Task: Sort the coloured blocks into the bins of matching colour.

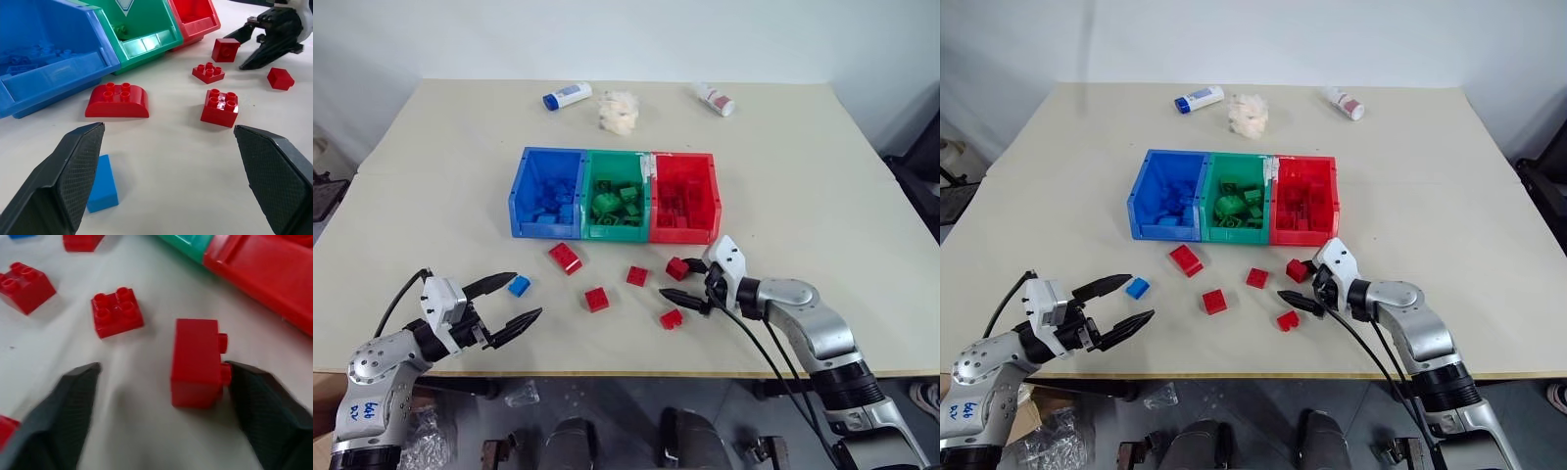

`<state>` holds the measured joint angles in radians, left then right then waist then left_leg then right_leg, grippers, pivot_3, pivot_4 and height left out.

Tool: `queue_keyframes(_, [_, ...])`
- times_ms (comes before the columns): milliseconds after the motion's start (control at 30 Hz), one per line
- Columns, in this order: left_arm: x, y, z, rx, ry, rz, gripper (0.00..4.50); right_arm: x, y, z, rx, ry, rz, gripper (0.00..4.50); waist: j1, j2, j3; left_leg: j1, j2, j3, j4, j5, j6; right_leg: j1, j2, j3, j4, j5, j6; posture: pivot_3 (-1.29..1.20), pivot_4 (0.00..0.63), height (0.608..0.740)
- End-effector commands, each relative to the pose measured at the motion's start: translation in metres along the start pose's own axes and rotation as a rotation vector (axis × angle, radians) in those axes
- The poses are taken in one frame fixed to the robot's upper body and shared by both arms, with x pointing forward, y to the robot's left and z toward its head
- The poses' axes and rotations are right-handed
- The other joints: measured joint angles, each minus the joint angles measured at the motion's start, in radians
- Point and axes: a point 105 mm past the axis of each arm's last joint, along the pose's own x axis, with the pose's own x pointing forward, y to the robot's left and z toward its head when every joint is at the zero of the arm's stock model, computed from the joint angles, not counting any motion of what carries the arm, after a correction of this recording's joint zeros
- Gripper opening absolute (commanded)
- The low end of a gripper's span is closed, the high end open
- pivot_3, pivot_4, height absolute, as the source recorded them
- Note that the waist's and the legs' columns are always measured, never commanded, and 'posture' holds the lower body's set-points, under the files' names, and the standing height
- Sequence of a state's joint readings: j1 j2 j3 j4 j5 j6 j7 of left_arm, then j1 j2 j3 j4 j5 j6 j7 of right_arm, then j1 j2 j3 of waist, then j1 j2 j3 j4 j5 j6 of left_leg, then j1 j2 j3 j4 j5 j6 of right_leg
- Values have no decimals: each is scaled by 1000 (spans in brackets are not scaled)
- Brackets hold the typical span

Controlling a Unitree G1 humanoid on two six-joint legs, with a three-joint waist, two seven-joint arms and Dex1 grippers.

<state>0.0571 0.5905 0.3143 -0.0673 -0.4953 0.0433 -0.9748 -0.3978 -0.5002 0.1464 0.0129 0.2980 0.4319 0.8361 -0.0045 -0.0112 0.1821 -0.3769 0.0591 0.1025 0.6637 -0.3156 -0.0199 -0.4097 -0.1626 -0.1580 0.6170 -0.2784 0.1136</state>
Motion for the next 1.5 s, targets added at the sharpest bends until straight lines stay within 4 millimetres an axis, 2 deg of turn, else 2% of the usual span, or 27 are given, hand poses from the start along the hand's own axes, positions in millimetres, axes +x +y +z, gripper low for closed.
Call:
queue_keyframes(33, [-2,-1,9,24,-34,4,4500,-1,-2,11,-29,-48,-21,2919,0,0,0,0,0,0,0,0,0,0,0,0,0,0,0,0,150,740])
queue_keyframes(200, [2,0,8,26,-45,-10,4500,-3,-3,21,-42,-106,-56,1101,-2,0,0,0,1,1,0,0,0,0,1,0,0,0,0,0,150,740])
queue_keyframes(233, [3,0,8,26,-45,-15,4500,-3,-2,24,-46,-119,-57,855,-1,0,0,0,1,1,0,0,0,0,1,0,0,0,0,0,150,740])
queue_keyframes(333, [5,2,8,31,-57,-30,4500,-6,2,36,-59,-162,-59,865,-1,0,0,0,2,1,0,0,-1,-1,1,0,0,0,0,0,150,740])
queue_keyframes(433, [7,3,9,44,-65,-60,4500,-10,-1,57,-67,-221,-91,865,-1,0,0,0,2,1,0,0,-1,-1,2,0,0,0,-1,0,150,740])
queue_keyframes(567, [12,3,12,50,-94,-118,4500,-14,-27,95,-121,-324,-206,865,-5,0,0,0,3,3,0,0,-1,-2,2,1,0,1,-2,0,150,740])
queue_keyframes(700, [19,6,14,58,-98,-145,4500,-6,-53,115,-101,-357,-279,865,-13,0,0,0,5,4,0,-1,-2,-3,4,1,1,1,-2,0,150,740])
queue_keyframes(767, [23,7,14,64,-100,-163,4500,0,-66,119,-102,-355,-321,1605,-17,0,0,0,5,4,0,-1,-2,-3,5,2,1,1,-2,0,150,740])
queue_keyframes(833, [25,8,15,69,-103,-175,4500,4,-68,118,-122,-349,-319,2191,-21,0,0,0,5,4,0,-1,-2,-3,5,2,1,1,-2,0,150,740])
queue_keyframes(933, [26,12,19,80,-115,-181,4500,6,-66,119,-145,-353,-303,3168,-24,0,0,0,5,5,0,-1,-3,-3,5,2,0,1,-2,0,150,740])
queue_keyframes(1067, [23,14,21,85,-127,-199,4500,-5,-51,113,-172,-347,-238,4488,-27,0,0,-1,6,5,0,-2,-3,-5,7,3,0,1,-2,0,150,740])
queue_keyframes(1200, [13,12,15,85,-108,-248,4500,-22,-31,96,-209,-293,-147,4488,-24,0,0,-1,7,5,0,-2,-3,-5,7,3,-1,1,-2,0,150,740])
queue_keyframes(1300, [3,8,6,87,-66,-313,4500,-46,-10,68,-239,-186,-37,4488,-19,1,0,-1,7,5,-1,-2,-3,-4,7,3,-2,1,-2,0,150,740])
queue_keyframes(1500, [-1,7,5,100,-63,-409,4500,-77,5,39,-266,-16,50,4488,-23,1,0,-1,7,6,1,-3,-3,-3,8,3,-3,1,-2,0,150,740])
